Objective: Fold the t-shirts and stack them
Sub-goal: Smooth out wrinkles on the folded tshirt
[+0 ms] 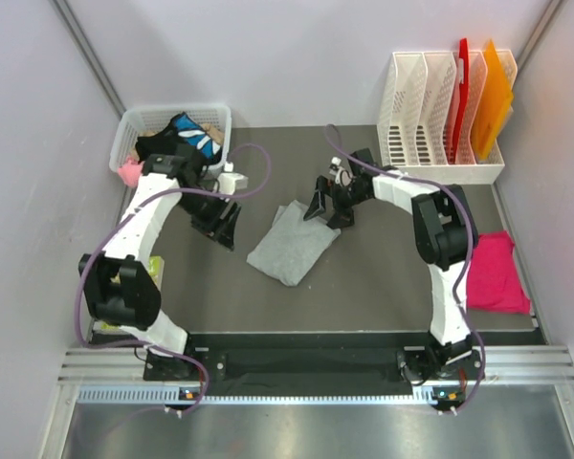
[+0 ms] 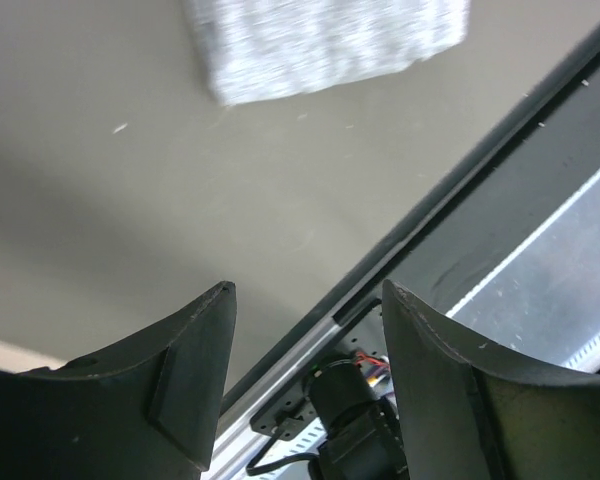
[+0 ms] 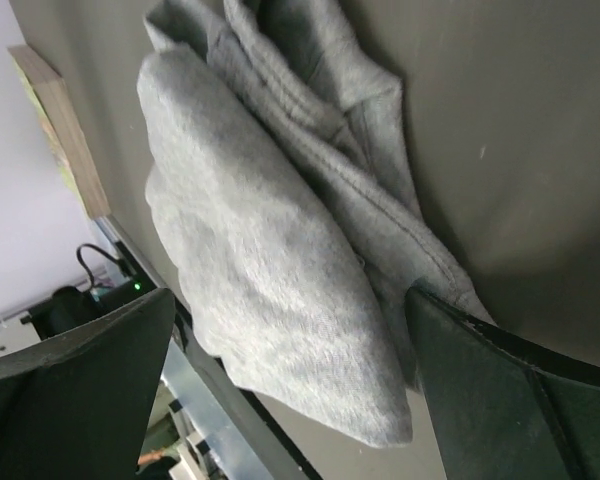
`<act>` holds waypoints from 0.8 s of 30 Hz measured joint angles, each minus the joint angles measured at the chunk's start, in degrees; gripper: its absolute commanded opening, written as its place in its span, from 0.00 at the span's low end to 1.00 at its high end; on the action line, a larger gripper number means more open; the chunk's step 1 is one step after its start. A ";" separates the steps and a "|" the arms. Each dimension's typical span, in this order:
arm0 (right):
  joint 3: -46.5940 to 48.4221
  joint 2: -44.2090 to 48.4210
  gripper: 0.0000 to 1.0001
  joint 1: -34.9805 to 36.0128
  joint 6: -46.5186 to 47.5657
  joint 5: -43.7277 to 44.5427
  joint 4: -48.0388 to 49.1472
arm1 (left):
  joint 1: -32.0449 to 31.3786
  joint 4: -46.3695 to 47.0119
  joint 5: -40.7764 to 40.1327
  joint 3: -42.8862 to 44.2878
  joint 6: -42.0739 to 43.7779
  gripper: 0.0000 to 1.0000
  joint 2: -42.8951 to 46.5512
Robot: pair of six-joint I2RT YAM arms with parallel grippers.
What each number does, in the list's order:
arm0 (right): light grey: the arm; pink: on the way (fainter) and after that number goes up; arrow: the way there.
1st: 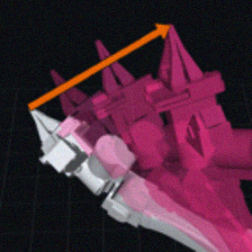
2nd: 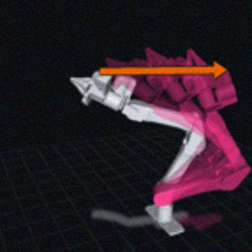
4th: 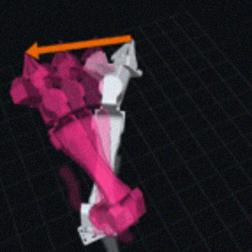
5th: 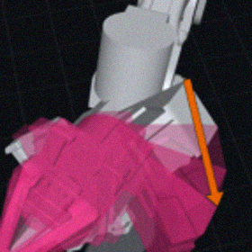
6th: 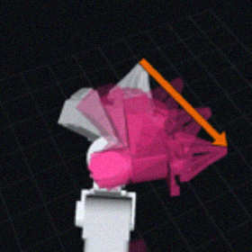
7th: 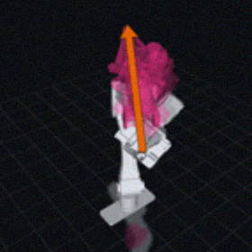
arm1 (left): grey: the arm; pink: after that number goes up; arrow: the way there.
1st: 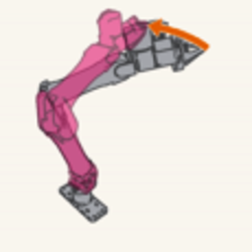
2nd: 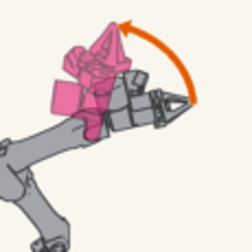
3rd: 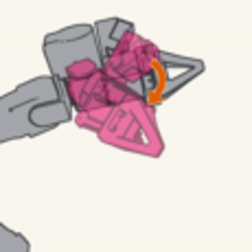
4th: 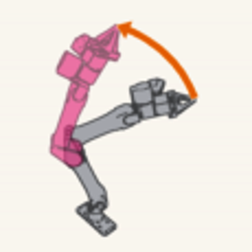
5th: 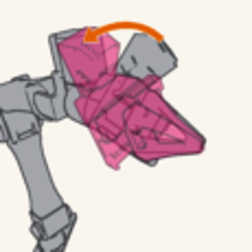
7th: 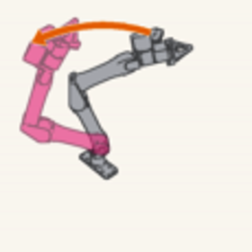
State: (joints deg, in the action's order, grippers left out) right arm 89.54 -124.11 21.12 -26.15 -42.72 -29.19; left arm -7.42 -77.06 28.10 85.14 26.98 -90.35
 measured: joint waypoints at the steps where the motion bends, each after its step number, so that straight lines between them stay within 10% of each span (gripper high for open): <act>1: -1.88 1.22 1.00 0.17 -0.09 0.33 0.98 | -1.60 0.04 -0.02 0.26 -0.59 0.65 -0.76; 12: -12.20 9.49 1.00 2.73 -1.27 4.37 0.39 | -9.01 0.76 0.57 0.50 -3.34 0.64 -3.37; 24: 2.03 7.21 1.00 -6.03 1.03 10.51 -7.30 | -8.85 0.22 -3.21 -3.52 -3.32 0.64 1.79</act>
State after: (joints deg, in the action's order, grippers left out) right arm 91.57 -116.90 15.09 -25.12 -32.21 -36.49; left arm -16.27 -76.84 24.88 81.62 23.66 -88.55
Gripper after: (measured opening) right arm 0.996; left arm 0.645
